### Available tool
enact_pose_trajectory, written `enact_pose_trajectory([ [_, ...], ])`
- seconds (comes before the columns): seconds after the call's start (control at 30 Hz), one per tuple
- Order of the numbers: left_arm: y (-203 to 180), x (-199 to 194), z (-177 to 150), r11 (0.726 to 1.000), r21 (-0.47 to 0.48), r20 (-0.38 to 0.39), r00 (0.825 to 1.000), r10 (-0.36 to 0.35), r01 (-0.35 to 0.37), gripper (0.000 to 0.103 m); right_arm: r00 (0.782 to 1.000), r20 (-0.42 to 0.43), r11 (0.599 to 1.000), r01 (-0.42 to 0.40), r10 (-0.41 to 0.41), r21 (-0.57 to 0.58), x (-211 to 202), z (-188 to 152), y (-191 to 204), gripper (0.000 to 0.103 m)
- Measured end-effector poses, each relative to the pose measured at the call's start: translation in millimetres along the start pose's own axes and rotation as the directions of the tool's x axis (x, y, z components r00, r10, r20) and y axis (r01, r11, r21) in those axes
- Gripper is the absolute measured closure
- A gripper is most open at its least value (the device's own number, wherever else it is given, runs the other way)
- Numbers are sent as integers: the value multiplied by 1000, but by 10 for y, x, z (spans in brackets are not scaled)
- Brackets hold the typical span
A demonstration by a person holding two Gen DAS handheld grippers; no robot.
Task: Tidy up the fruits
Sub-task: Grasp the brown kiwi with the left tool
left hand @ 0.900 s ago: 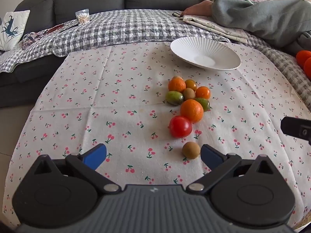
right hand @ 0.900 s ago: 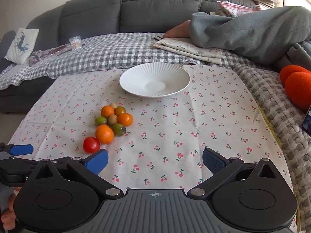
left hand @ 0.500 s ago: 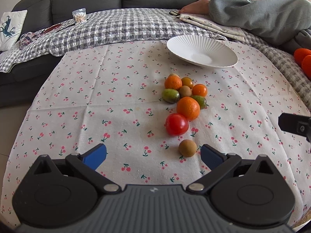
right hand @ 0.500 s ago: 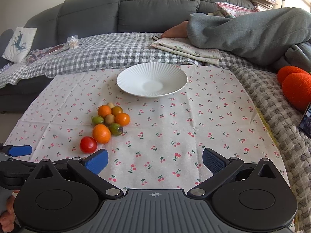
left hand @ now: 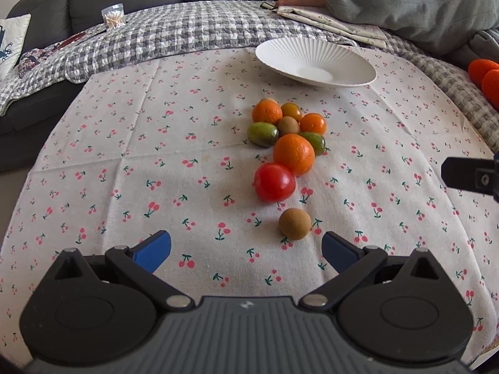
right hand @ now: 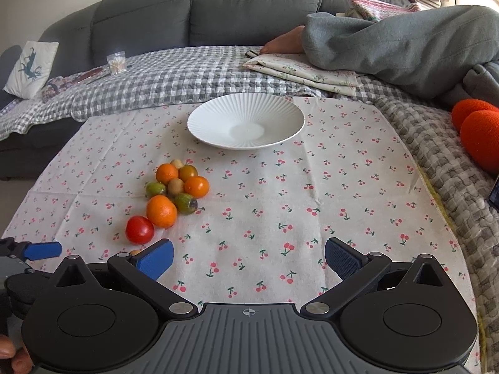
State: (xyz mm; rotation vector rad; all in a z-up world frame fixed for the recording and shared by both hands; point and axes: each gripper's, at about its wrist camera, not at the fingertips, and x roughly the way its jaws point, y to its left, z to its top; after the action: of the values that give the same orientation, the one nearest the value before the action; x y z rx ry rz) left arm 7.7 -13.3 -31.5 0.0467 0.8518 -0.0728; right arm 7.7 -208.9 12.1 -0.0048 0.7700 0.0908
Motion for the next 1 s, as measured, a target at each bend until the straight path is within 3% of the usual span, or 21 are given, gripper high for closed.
enact_pose_trajectory([
  [0.17,6,93,-30,1000,-3,34,999,-28,29,7,999,1,998,-39,39,46,98,15,-80,0],
  [0.43,-154,276,-47,993,39,34,993,-112,111,40,999,18,997,-49,48,64,207,68,-68,0],
  [0.53,-205,315,-53,993,52,58,992,-109,106,50,999,14,997,-47,46,57,249,72,-51,0],
  [0.67,-208,321,-32,992,66,61,992,-108,103,79,998,19,996,-64,63,56,275,67,-33,1],
  [1.0,-65,155,1,986,17,46,985,-164,164,79,995,39,993,-96,93,63,272,62,-66,7],
])
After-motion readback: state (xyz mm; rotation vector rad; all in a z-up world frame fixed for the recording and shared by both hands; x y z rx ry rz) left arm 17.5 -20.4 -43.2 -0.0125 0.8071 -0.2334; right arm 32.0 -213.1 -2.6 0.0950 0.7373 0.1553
